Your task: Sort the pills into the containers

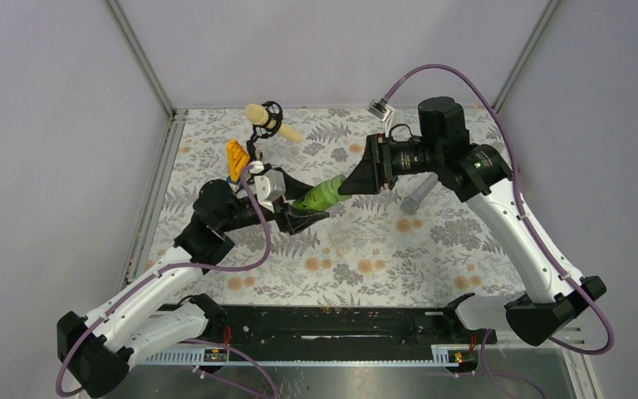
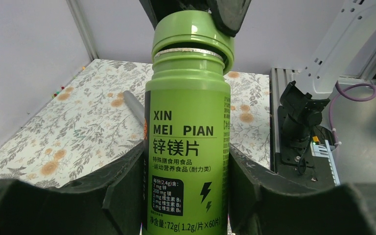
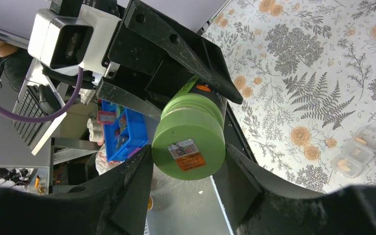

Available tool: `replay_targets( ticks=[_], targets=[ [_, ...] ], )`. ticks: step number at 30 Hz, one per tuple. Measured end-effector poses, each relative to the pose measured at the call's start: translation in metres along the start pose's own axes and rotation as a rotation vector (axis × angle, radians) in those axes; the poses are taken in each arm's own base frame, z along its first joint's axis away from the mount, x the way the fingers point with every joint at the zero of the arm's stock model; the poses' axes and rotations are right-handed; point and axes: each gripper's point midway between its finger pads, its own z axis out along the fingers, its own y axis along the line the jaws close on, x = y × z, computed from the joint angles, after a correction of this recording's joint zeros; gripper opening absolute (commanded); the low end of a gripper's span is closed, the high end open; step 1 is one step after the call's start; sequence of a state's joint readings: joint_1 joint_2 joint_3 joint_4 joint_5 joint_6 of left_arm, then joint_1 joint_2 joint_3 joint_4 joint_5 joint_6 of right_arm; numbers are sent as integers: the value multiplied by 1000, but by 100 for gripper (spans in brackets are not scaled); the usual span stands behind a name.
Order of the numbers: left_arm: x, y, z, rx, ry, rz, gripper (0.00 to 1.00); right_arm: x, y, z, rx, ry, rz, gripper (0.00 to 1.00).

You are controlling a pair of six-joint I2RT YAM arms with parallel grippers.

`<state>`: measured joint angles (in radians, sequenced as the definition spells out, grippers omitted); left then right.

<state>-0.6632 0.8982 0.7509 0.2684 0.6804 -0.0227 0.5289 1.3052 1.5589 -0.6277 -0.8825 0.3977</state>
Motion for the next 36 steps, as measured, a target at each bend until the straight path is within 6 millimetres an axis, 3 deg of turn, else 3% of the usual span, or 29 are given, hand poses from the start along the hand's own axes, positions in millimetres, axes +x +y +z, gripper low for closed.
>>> replay_targets(
  ticks=[27,36],
  targets=[
    [13,-16,5,128,94,-55,0,25,-6,-1,49,146,-109,45],
    [23,-15,5,129,127,-105,0,28,-18,6,97,118,-87,42]
  ],
)
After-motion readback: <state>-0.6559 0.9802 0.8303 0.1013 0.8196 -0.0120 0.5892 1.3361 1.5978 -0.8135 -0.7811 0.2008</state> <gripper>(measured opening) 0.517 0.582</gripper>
